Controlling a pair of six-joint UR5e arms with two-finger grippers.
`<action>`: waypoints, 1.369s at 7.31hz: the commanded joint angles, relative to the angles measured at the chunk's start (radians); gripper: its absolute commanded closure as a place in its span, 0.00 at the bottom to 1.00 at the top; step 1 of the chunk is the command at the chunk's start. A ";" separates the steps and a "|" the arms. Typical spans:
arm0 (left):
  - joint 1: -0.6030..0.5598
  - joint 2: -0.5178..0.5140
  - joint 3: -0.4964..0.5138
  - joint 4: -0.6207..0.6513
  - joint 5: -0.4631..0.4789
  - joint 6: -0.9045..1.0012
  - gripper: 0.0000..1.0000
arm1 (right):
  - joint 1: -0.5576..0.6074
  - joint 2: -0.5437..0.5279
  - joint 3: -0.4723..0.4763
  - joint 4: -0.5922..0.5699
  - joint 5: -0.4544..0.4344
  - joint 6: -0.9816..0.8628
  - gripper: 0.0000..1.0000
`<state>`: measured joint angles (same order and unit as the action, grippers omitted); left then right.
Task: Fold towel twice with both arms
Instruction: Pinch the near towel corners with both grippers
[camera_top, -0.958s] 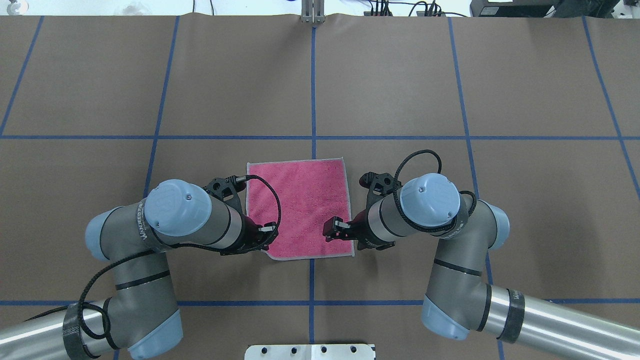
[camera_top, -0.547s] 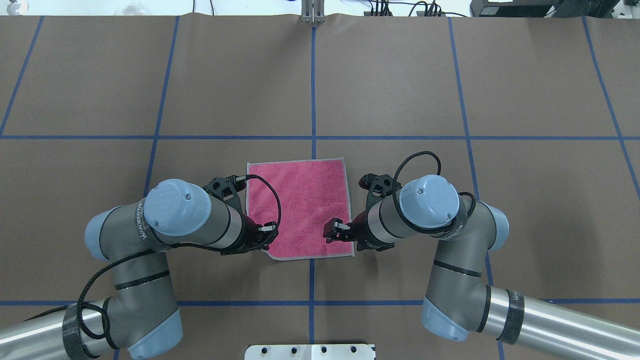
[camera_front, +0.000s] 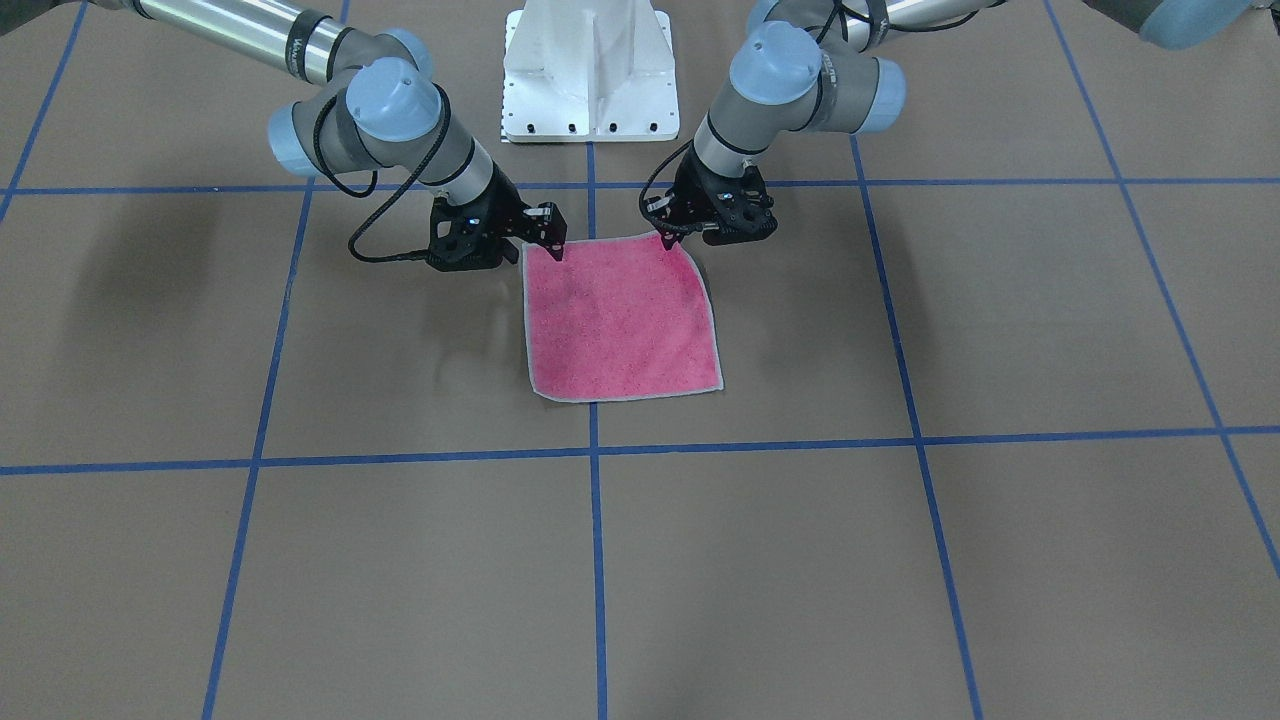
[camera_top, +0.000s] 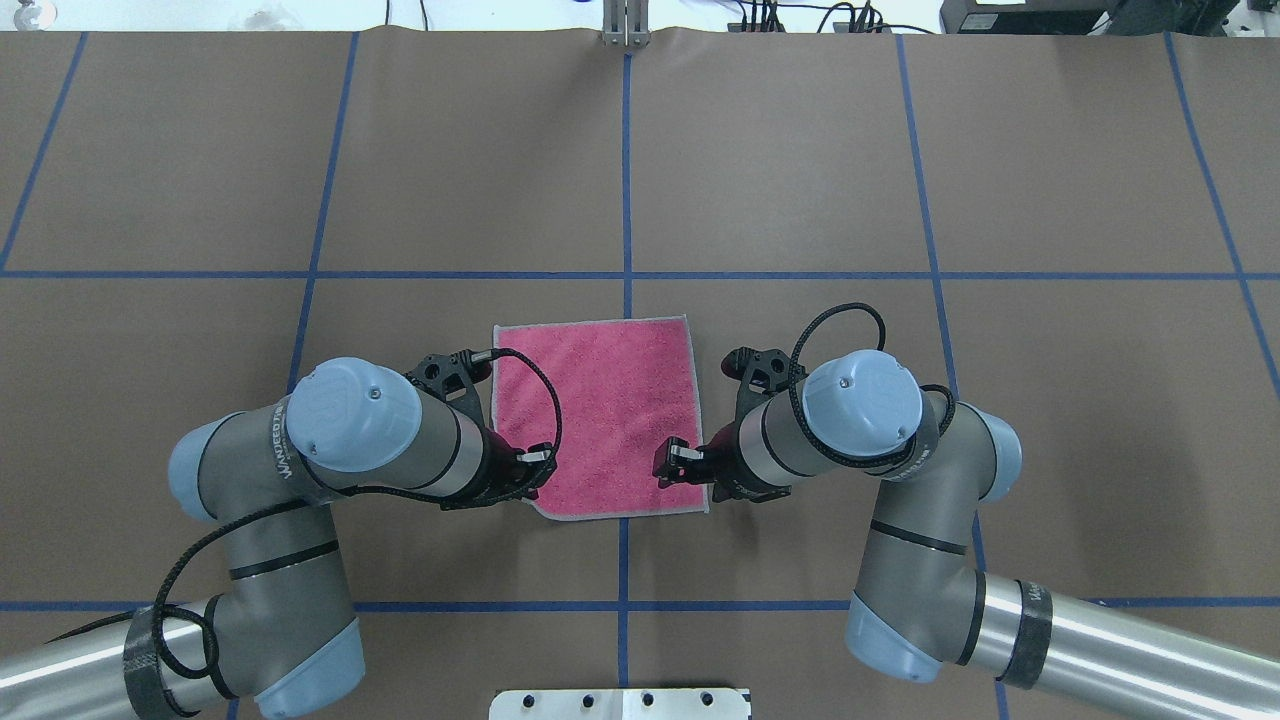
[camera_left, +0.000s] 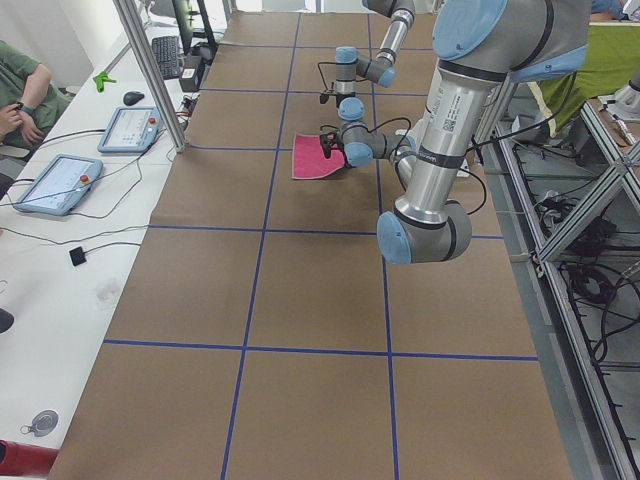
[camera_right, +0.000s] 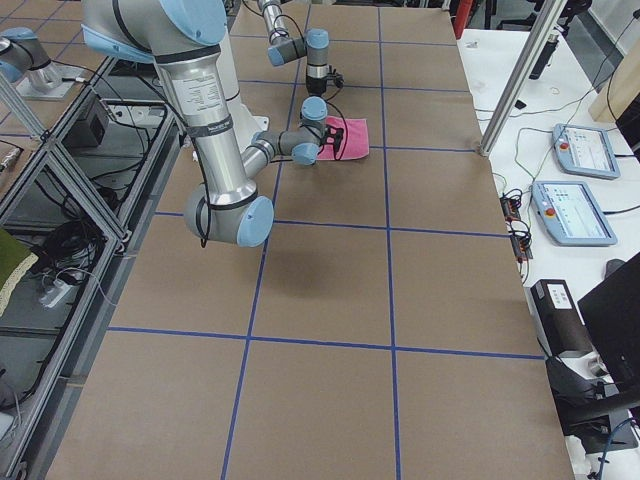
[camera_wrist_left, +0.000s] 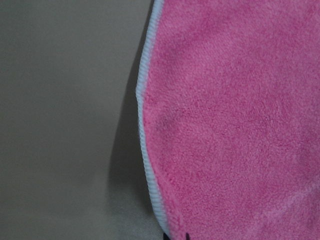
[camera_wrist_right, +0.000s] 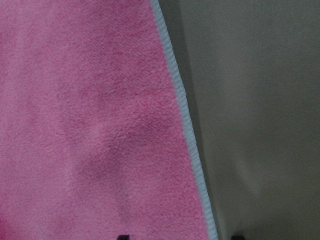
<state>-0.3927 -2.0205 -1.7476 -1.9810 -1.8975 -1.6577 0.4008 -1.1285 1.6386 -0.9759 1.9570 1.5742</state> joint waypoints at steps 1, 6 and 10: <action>0.000 0.003 -0.001 0.001 0.000 0.001 1.00 | -0.002 0.004 0.001 0.000 0.000 0.012 1.00; -0.002 0.006 0.000 -0.001 0.000 0.001 1.00 | 0.007 0.006 0.017 0.002 0.000 0.018 1.00; 0.000 0.005 -0.001 -0.001 0.000 0.001 1.00 | 0.007 0.006 0.017 0.000 0.000 0.026 1.00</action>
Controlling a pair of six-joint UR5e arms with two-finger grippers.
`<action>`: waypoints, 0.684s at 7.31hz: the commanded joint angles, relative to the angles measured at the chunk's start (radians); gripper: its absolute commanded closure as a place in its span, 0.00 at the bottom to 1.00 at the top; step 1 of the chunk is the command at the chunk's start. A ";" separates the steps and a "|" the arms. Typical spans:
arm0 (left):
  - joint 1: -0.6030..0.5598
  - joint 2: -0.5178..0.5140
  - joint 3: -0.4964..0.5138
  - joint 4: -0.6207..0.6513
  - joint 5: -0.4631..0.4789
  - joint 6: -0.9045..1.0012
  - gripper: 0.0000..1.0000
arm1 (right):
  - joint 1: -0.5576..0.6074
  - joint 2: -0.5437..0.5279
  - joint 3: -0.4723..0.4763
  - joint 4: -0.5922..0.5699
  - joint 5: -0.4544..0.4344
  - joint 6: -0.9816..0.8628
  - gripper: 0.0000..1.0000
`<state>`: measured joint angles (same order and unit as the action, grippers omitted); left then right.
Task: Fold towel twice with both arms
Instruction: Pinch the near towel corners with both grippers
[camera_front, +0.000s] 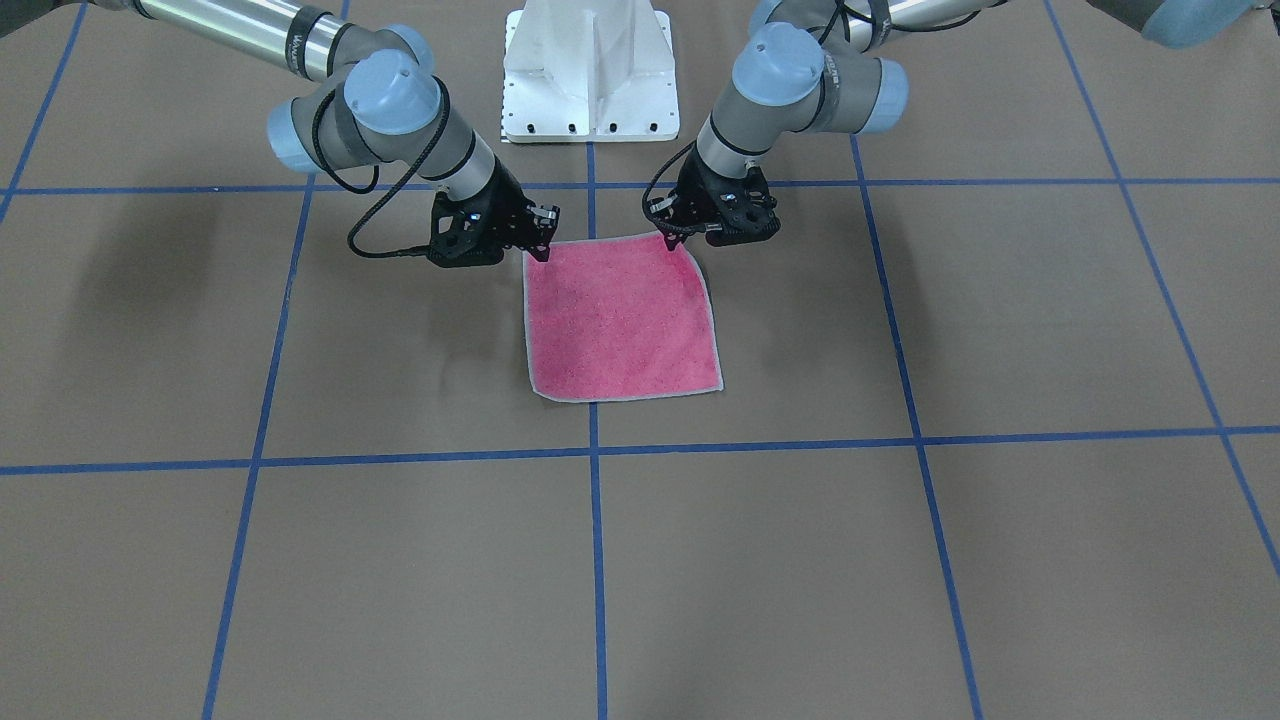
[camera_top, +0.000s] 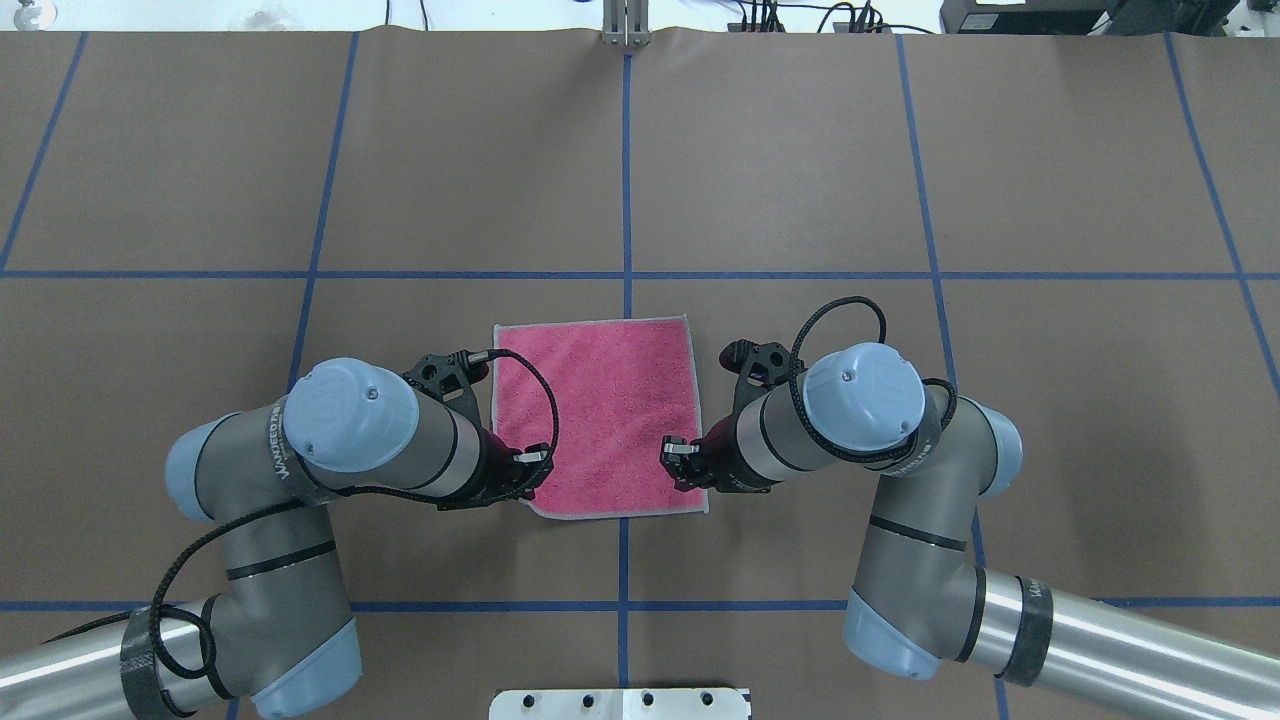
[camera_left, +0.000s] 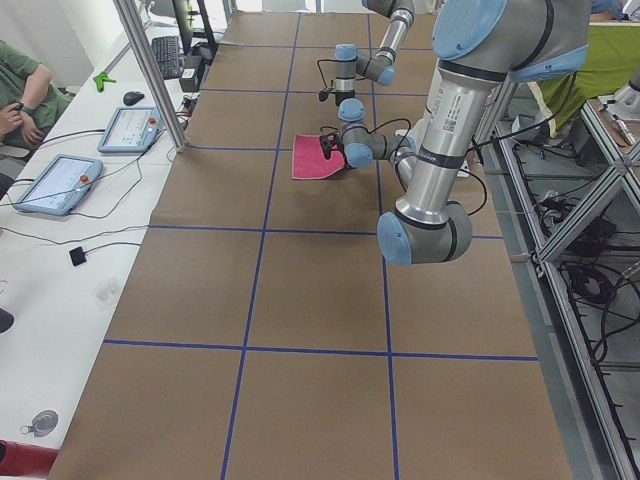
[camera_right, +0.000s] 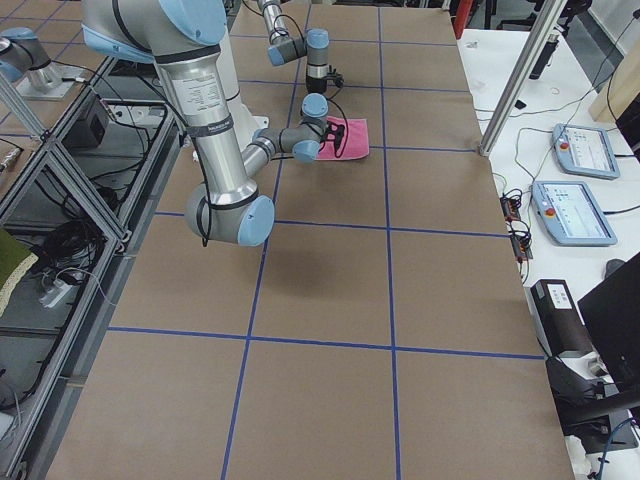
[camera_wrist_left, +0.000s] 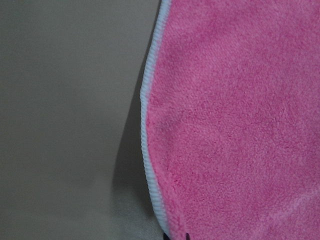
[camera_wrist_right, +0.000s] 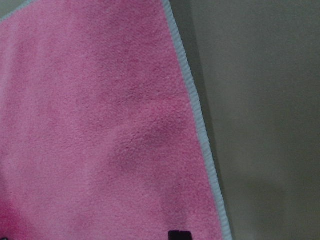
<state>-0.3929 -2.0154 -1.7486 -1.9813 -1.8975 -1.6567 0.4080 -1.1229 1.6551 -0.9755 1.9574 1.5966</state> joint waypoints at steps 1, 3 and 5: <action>0.000 0.000 0.000 -0.001 0.000 0.000 1.00 | 0.003 0.000 0.000 0.001 0.005 0.002 0.88; -0.001 0.000 0.000 -0.001 0.000 0.000 1.00 | 0.003 0.000 0.000 0.001 0.005 0.002 0.18; 0.000 0.001 0.000 -0.001 0.000 0.000 1.00 | 0.003 -0.003 0.000 0.001 0.008 0.002 0.15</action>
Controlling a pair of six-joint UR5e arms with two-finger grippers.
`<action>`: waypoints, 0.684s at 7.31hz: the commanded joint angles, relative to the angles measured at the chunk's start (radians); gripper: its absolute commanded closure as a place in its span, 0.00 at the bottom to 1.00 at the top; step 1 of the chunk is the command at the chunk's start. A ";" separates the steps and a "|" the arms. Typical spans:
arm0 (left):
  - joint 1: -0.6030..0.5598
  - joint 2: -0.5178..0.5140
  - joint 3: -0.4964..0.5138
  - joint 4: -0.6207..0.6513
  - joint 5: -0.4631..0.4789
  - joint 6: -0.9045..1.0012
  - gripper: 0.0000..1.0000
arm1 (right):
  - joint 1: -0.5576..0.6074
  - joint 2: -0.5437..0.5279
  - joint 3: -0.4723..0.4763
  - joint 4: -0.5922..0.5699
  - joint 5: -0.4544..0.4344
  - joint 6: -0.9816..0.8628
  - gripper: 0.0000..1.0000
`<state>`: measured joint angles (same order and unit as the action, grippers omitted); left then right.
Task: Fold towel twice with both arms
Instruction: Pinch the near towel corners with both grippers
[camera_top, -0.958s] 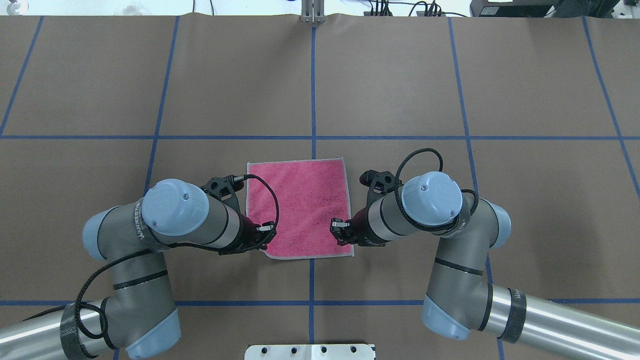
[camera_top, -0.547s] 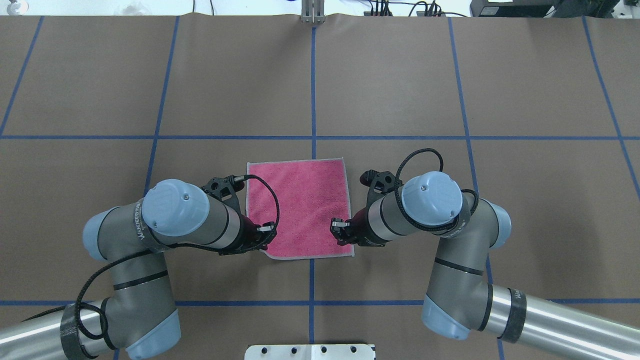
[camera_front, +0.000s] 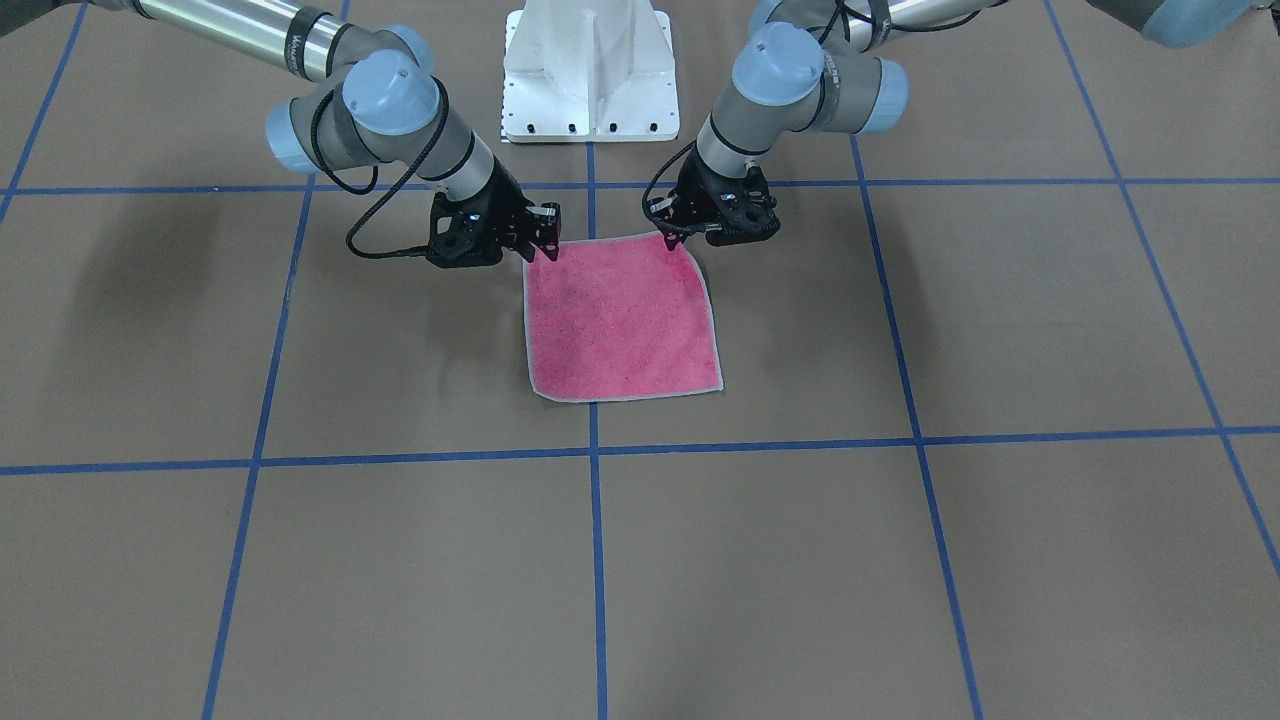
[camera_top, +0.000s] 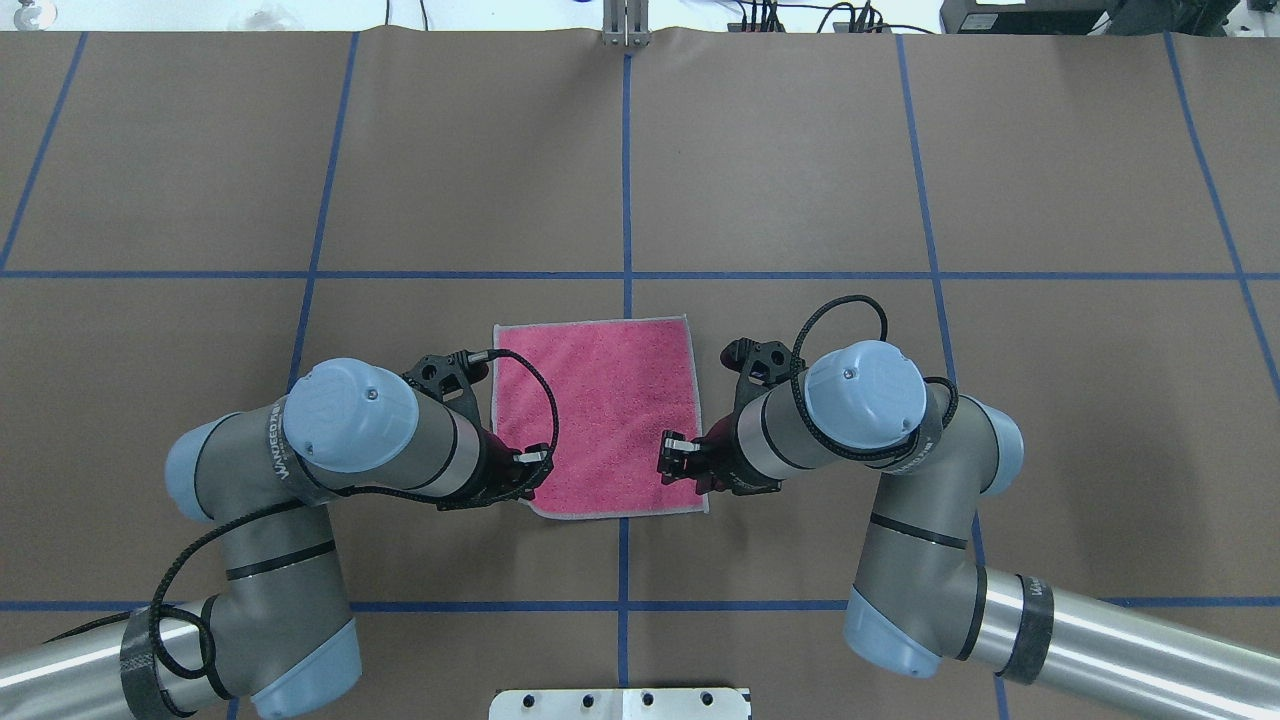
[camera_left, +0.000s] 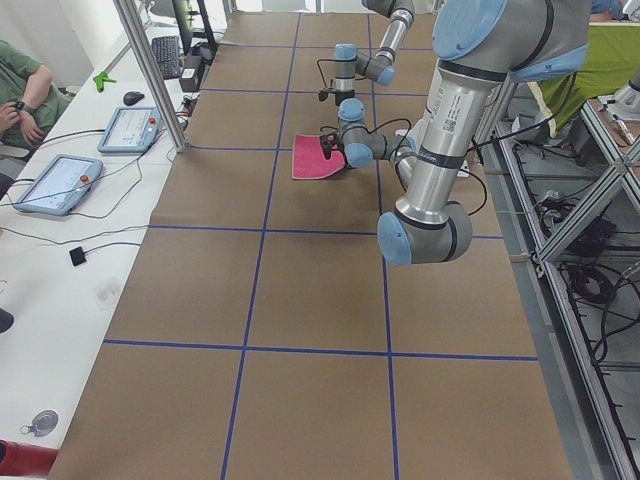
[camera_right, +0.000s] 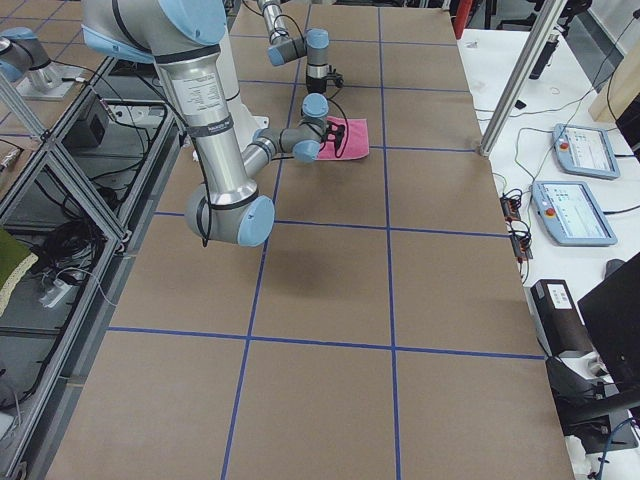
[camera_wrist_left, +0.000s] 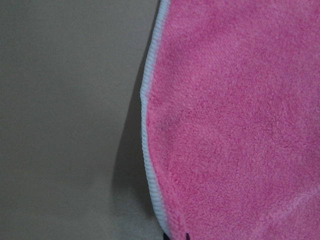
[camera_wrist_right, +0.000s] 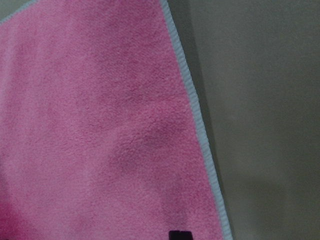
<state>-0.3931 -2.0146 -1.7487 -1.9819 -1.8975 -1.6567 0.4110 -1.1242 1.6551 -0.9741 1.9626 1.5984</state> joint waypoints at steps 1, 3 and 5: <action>-0.001 0.000 0.000 0.000 0.000 0.000 1.00 | -0.001 -0.005 -0.002 -0.002 0.002 0.000 0.15; -0.001 0.000 0.000 0.000 0.000 0.000 1.00 | -0.005 -0.005 -0.009 -0.002 0.001 0.000 0.15; -0.001 0.002 0.000 0.000 0.000 0.000 1.00 | -0.006 0.001 -0.012 -0.003 -0.002 0.002 0.17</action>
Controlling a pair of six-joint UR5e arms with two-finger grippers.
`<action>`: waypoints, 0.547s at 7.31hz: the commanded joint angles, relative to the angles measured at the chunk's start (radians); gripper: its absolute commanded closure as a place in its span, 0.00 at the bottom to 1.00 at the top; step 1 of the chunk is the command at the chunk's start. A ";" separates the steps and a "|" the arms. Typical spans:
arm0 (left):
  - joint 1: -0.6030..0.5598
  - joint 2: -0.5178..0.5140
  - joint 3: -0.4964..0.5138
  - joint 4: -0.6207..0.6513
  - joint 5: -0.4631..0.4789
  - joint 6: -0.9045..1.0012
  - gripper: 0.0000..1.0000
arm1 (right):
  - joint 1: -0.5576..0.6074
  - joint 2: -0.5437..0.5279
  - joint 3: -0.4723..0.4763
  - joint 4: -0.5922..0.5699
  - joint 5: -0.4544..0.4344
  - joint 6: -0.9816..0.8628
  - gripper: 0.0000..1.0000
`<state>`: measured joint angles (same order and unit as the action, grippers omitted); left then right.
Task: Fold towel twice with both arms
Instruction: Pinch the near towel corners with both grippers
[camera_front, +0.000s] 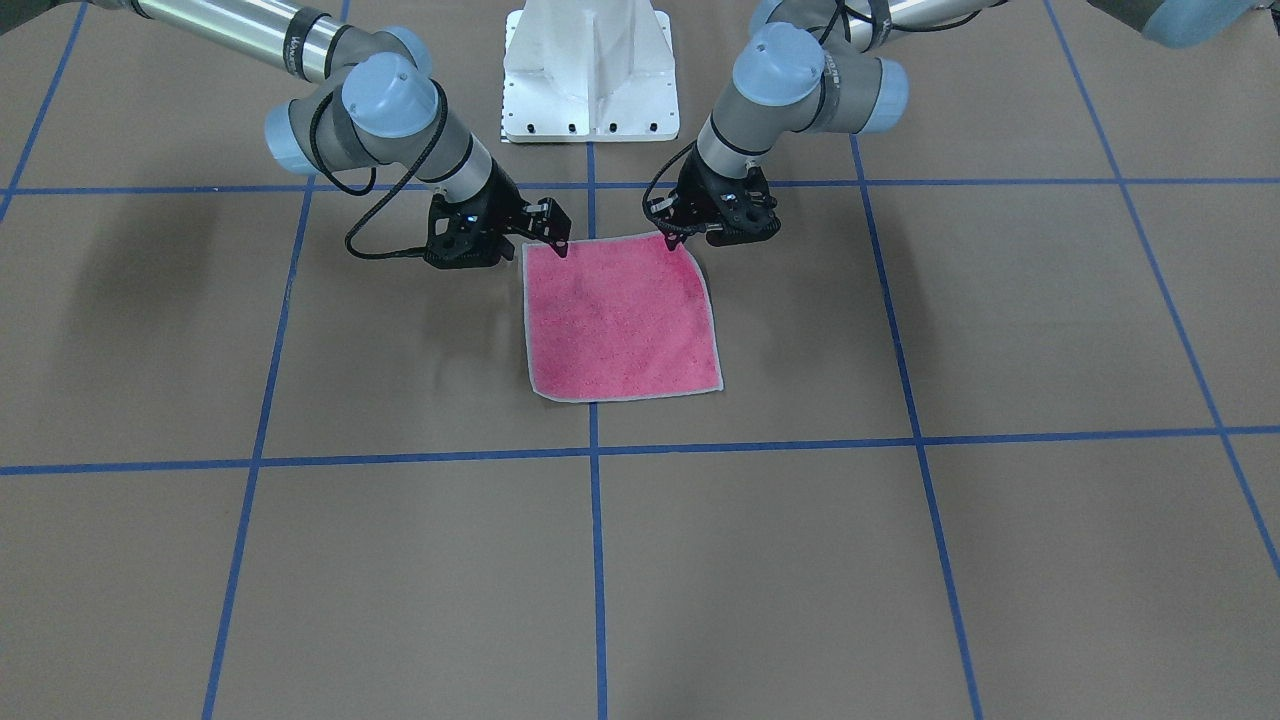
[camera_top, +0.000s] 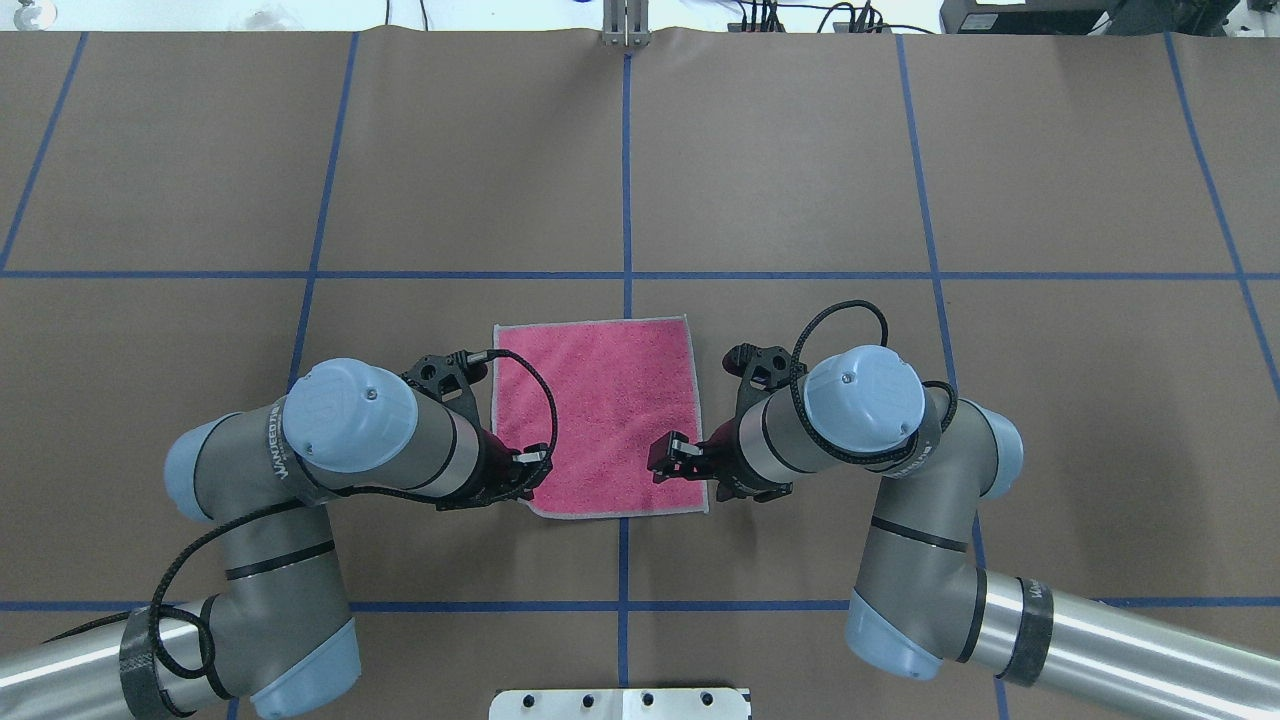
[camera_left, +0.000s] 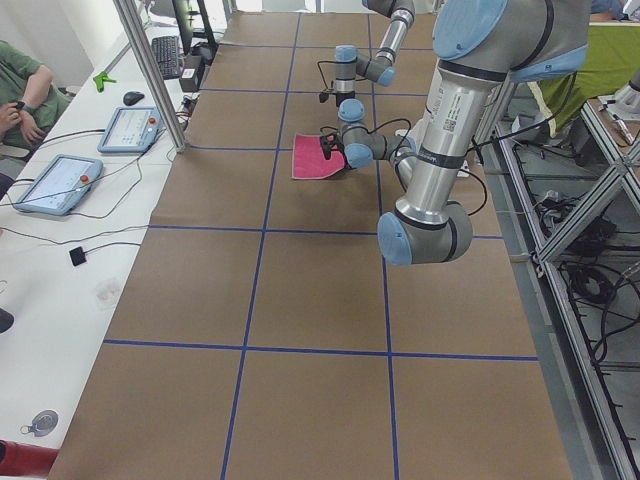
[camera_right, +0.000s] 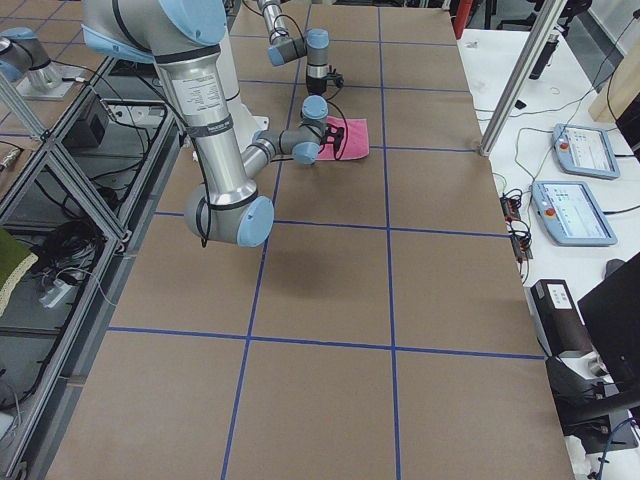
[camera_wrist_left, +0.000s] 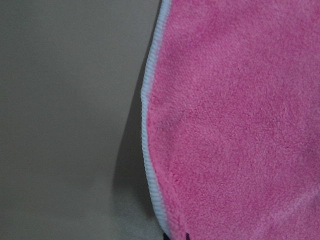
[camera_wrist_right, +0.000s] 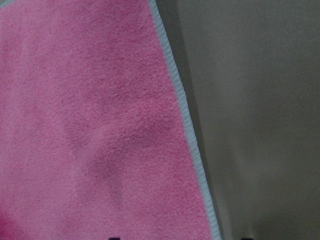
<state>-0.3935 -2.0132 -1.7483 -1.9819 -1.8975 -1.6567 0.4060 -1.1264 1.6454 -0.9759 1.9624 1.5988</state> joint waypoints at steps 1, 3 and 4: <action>-0.001 0.001 0.000 0.000 0.000 0.000 1.00 | -0.003 0.004 -0.004 -0.001 -0.003 0.001 0.20; -0.001 0.001 0.000 0.000 0.000 0.000 1.00 | -0.006 0.004 -0.007 -0.001 -0.003 0.001 0.21; -0.001 0.001 0.000 0.000 0.000 0.000 1.00 | -0.006 0.004 -0.007 -0.001 -0.003 0.001 0.22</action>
<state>-0.3942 -2.0130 -1.7487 -1.9819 -1.8975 -1.6567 0.4011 -1.1230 1.6392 -0.9771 1.9590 1.5999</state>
